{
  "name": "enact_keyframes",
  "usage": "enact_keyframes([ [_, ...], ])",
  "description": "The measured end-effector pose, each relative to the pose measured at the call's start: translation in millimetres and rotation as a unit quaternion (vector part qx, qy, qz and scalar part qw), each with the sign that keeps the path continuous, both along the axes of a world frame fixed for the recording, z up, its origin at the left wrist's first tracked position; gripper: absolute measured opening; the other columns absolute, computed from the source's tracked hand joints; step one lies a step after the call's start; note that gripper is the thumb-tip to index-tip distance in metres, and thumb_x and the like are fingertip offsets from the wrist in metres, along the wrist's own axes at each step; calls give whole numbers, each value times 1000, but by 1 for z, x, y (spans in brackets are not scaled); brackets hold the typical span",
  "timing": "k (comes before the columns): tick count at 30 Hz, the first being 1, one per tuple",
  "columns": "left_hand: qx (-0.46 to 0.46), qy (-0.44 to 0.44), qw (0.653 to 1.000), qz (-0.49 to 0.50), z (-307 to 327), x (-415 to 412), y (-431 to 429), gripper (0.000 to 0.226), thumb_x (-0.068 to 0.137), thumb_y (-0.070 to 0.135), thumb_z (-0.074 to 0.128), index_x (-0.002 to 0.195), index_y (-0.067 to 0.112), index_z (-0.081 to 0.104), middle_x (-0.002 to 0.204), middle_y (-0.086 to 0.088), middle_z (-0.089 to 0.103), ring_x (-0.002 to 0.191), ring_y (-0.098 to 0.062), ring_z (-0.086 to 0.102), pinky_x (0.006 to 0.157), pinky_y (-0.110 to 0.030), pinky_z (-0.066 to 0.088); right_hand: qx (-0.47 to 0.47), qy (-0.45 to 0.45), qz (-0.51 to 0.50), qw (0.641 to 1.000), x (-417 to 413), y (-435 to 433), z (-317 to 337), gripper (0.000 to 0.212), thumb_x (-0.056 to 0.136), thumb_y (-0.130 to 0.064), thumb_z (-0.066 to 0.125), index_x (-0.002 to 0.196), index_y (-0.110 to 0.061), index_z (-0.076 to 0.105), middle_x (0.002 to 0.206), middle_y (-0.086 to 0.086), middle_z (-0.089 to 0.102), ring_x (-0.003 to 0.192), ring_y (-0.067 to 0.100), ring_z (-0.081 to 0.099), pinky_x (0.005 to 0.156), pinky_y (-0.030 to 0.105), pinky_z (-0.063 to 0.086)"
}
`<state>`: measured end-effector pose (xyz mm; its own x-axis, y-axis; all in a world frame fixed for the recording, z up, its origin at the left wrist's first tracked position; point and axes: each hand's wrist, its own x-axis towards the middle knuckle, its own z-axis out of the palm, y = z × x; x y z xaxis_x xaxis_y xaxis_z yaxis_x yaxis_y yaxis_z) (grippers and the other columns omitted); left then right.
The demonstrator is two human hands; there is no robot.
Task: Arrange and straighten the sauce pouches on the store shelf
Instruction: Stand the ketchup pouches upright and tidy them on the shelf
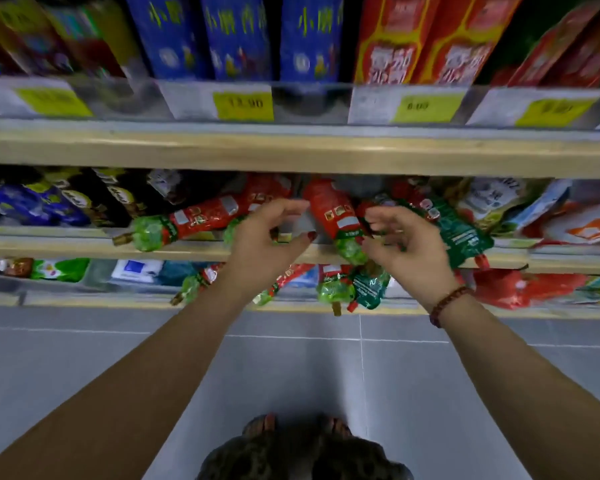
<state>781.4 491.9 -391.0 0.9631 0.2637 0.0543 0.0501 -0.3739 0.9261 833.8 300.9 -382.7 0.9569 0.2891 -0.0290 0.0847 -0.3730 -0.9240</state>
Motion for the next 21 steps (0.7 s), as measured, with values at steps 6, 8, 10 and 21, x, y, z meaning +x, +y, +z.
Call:
enact_keyframes([
  [6,-27,-111,993,-24,-48,25,13,43,73,2,74,108,22,60,106,8,64,103,-6,61,92,-20,46,-19,-111,34,993,22,8,-55,40,72,-9,73,105,-29,60,103,-14,62,95,3,59,86,22,46],
  [8,-29,-135,990,-33,-59,29,19,43,73,2,74,108,23,60,108,5,65,103,-8,62,93,-24,48,-9,-145,36,989,27,7,-66,40,72,-11,73,105,-29,60,104,-12,63,94,1,59,84,19,47],
  [10,-29,-156,986,-50,-65,34,25,42,73,3,74,104,27,61,108,6,65,102,-9,63,92,-27,49,11,-171,33,985,32,7,-75,39,72,-11,74,105,-27,60,103,-11,64,91,1,60,80,17,49],
  [21,-35,-196,979,-51,-66,52,50,37,72,0,72,105,15,63,104,-2,68,95,-11,66,82,-18,53,80,-233,21,969,49,10,-95,34,70,-13,76,99,-27,64,100,-1,68,89,11,65,78,21,53],
])
